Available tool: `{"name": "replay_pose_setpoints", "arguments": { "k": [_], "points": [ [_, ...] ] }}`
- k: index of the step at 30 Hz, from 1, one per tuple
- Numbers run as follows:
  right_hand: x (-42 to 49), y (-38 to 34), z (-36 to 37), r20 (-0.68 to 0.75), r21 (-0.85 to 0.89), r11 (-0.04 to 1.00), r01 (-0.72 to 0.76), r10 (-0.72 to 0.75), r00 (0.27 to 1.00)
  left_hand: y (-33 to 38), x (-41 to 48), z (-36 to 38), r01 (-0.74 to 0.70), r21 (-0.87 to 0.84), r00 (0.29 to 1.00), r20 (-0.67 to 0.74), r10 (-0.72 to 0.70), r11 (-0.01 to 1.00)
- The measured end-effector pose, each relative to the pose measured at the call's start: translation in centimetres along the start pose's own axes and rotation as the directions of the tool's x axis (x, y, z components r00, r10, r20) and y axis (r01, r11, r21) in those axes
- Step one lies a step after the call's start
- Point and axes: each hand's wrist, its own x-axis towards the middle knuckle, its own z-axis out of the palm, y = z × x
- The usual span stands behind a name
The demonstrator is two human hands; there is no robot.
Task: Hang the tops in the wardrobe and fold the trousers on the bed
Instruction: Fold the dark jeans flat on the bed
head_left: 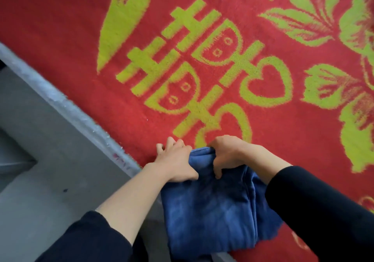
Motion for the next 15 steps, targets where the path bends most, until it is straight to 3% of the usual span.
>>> {"name": "replay_pose_setpoints", "arguments": {
  "k": [5,9,12,15],
  "points": [
    [-2.6,-5.9,-0.5,-0.053,-0.16,0.971,0.18,-0.19,0.98,-5.0,-4.5,2.4,-0.045,-0.155,0.996,-0.082,0.033,0.987],
    [-3.7,-14.9,0.6,0.015,-0.28,0.911,0.303,-0.312,0.95,-11.2,-10.7,5.7,-0.058,-0.329,0.995,-0.096,0.028,0.942],
    [-3.1,-22.9,2.8,0.038,-0.38,0.844,0.378,-0.394,0.918,-17.2,-16.4,8.7,-0.039,-0.507,0.986,-0.16,-0.049,0.861],
    [-2.0,-32.0,5.7,0.024,-0.443,0.786,0.432,-0.471,0.882,-24.3,-22.4,11.3,0.039,-0.467,0.957,-0.238,-0.168,0.883]
  ]
}}
